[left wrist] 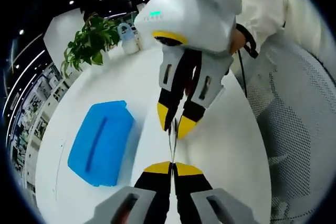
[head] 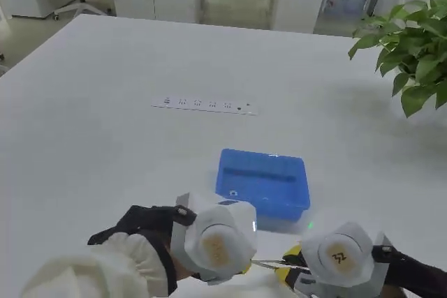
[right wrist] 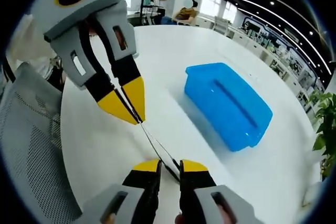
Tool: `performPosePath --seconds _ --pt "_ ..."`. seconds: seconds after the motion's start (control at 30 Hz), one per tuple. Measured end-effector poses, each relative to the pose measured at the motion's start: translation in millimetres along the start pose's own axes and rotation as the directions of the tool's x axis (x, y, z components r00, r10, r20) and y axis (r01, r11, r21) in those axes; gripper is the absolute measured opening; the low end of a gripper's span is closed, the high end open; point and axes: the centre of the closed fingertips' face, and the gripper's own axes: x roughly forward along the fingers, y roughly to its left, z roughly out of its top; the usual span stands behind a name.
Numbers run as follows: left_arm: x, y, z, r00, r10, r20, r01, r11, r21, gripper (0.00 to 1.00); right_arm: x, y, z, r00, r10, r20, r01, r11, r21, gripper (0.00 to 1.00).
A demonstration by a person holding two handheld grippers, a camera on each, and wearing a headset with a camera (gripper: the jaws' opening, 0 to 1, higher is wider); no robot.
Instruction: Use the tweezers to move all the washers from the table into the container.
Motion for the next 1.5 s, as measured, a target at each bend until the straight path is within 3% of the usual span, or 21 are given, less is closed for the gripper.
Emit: performPosePath --seconds 0.1,0.2,0.37,0.53,0.6,0.7,0.83,0.9,0.93,0.97,1.0,1.07,1.2,1.23,1.3,1.47,1.5 --pt "4.8 -0.4 -8.8 0.9999 0.008 -0.013 -0.007 1.0 0.03 0.0 2.3 2.1 -0.8 1.0 0.009 0.0 -0.009 1.0 0.022 0.11" --pt "8.3 -2.4 -16.6 0.9995 -0.019 -0.027 0.02 1.0 0.024 0.0 3.8 1.2 -5.3 0.9999 -0.007 -0.009 0.007 1.0 0.03 0.12" --pt "12.5 -6.0 -26.7 0.9974 -0.043 -0.057 0.045 0.999 0.026 0.0 -10.5 -0.5 -5.0 0.9987 -0.041 0.03 0.038 0.995 0.092 0.14" --pt "13.9 -5.8 -29.7 0.9967 -0.046 -0.067 0.045 0.999 -0.006 0.0 -24.8 -1.1 -11.3 0.9955 -0.052 0.079 0.029 0.963 0.267 0.18" --pt "14.4 -4.2 -28.2 0.9976 -0.039 -0.057 0.039 0.999 0.0 0.0 -31.9 -4.7 -10.6 0.9911 -0.08 0.106 0.042 0.947 0.319 0.19" --pt "13.0 -5.4 -26.1 0.9984 -0.046 -0.034 0.043 0.997 -0.06 0.04 -38.0 -9.6 -12.3 0.986 -0.109 0.127 0.055 0.928 0.37 0.2" --pt "5.3 1.9 -21.2 0.9999 0.006 0.016 -0.003 0.984 -0.176 0.12 -41.3 -13.8 -18.5 0.9839 -0.131 0.122 0.07 0.911 0.407 0.22" --pt "-1.1 3.2 -16.7 0.9984 0.016 0.053 0.0 0.961 -0.278 0.19 -44.5 -16.0 -19.4 0.9814 -0.145 0.125 0.079 0.901 0.427 0.22" --pt "-5.3 4.3 -14.0 0.9964 0.027 0.08 0.001 0.941 -0.339 0.22 -45.8 -17.0 -19.3 0.9797 -0.156 0.127 0.086 0.897 0.435 0.22" --pt "-7.0 3.1 -13.9 0.9963 0.023 0.083 0.009 0.932 -0.362 0.25 -47.2 -17.1 -18.3 0.9783 -0.16 0.132 0.086 0.894 0.44 0.23" --pt "-11.0 0.1 -18.6 0.9981 0.013 0.06 0.014 0.902 -0.432 0.33 -47.6 -16.7 -17.6 0.9782 -0.158 0.134 0.084 0.893 0.443 0.23" --pt "-17.4 1.3 -18.0 0.995 0.05 0.086 -0.002 0.877 -0.481 0.45 -49.6 -16.0 -16.2 0.977 -0.162 0.139 0.085 0.892 0.445 0.24" --pt "-31.8 4.0 -24.7 0.9867 0.142 0.079 -0.077 0.835 -0.545 0.54 -56.7 -13.6 -11.4 0.9731 -0.164 0.162 0.073 0.886 0.458 0.24" --pt "-36.2 2.0 -25.0 0.9839 0.157 0.086 -0.078 0.809 -0.582 0.58 -57.5 -13.3 -10.9 0.9727 -0.164 0.164 0.072 0.885 0.459 0.24" --pt "-43.7 0.4 -23.3 0.9761 0.187 0.11 -0.079 0.779 -0.622 0.64 -61.5 -11.9 -9.5 0.9705 -0.168 0.172 0.071 0.884 0.463 0.25" --pt "-56.4 -1.0 -25.1 0.9664 0.24 0.091 -0.127 0.754 -0.644 0.73 -70.0 -13.6 -9.0 0.9674 -0.173 0.185 0.069 0.883 0.464 0.32" --pt "-60.2 0.4 -26.0 0.9614 0.263 0.079 -0.148 0.737 -0.659 0.76 -71.1 -15.1 -9.2 0.9666 -0.175 0.187 0.07 0.882 0.466 0.32"
